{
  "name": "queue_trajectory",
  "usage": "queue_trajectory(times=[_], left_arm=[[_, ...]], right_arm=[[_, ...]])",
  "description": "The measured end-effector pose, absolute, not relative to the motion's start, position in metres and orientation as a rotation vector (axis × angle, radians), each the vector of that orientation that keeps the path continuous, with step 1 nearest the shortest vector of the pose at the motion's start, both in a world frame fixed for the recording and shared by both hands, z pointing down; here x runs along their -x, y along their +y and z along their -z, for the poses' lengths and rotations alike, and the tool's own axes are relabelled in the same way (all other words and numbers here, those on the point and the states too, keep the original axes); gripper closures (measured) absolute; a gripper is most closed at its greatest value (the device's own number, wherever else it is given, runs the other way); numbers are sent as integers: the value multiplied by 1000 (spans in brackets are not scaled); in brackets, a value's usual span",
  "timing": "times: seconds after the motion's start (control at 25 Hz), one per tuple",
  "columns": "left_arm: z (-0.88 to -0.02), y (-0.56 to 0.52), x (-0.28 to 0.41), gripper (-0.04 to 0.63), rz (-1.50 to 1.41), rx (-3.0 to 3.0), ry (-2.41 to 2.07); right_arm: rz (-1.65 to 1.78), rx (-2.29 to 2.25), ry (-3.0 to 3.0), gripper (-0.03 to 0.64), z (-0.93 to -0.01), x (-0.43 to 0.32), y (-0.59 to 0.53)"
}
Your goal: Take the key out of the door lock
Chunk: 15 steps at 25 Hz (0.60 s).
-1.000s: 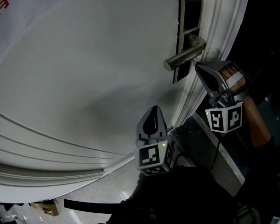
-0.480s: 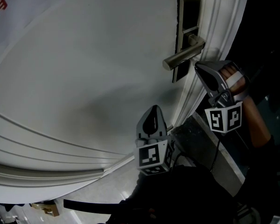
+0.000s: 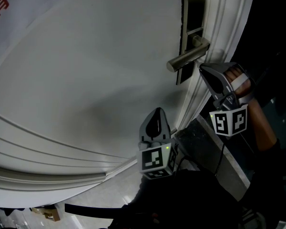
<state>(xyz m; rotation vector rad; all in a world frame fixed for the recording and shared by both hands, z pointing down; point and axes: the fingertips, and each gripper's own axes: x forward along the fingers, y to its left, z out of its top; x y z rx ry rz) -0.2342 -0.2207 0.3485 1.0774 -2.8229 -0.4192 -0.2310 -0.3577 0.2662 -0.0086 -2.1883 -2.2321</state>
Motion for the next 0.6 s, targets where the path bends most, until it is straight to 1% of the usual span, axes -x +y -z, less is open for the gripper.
queue_trajectory(times=[0.6], left_arm=[[-353,-221,233,595,416,-1072,-2816]], right_arm=[[2240,8,-2183,604,-267,230,-358]])
